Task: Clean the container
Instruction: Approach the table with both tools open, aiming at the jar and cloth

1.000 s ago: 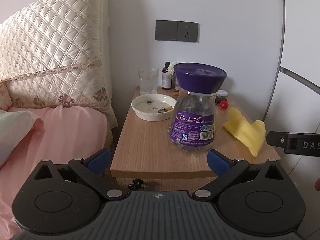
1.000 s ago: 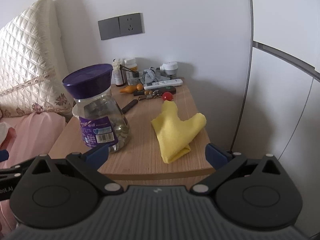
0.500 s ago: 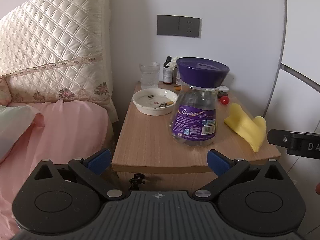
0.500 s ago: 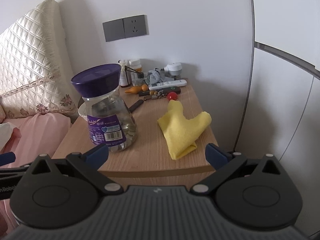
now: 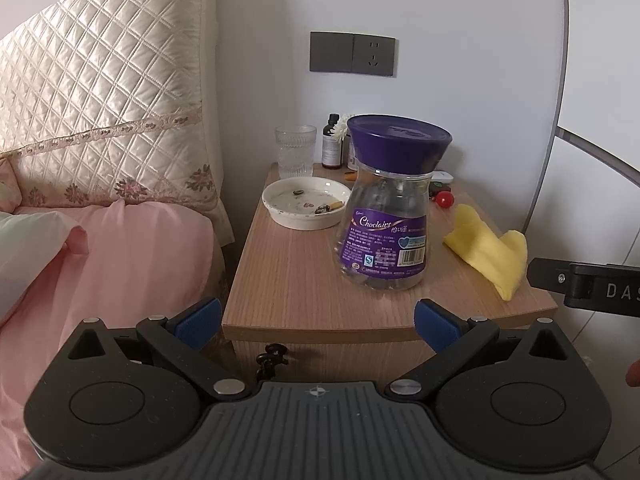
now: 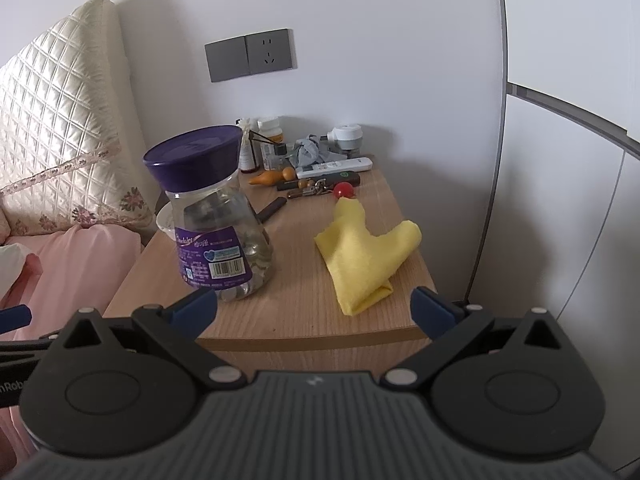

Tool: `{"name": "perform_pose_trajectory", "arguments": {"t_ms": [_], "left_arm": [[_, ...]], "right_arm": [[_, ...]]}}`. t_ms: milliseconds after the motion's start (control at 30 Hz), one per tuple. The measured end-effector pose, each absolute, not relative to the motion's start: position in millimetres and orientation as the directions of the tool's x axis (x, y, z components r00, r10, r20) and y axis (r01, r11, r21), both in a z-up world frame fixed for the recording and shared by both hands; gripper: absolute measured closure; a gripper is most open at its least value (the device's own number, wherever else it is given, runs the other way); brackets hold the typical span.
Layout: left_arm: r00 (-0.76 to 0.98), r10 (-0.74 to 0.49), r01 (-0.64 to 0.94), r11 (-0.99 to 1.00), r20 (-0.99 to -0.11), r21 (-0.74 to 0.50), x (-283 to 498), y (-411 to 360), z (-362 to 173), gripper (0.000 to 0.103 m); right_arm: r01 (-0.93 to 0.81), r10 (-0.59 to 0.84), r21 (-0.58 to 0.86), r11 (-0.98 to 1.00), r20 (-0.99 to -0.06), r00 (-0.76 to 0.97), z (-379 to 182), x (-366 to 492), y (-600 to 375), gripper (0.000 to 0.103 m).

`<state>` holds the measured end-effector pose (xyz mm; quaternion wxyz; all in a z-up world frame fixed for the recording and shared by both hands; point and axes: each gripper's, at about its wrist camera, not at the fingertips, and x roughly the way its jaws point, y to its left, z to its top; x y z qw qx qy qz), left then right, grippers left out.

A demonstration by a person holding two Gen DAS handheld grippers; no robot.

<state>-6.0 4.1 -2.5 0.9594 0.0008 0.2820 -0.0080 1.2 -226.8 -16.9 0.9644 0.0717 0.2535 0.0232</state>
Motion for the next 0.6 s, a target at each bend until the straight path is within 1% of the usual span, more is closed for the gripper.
{"name": "perform_pose_trajectory", "arguments": {"t_ms": [600], "left_arm": [[0.849, -0.056, 0.050, 0.998, -0.526, -0.025, -14.0, 6.8, -1.1, 0.000]], "right_arm": [[-0.005, 0.074, 0.143, 0.990, -0.480, 0.874, -13.9, -5.1, -224.2, 0.000]]}}
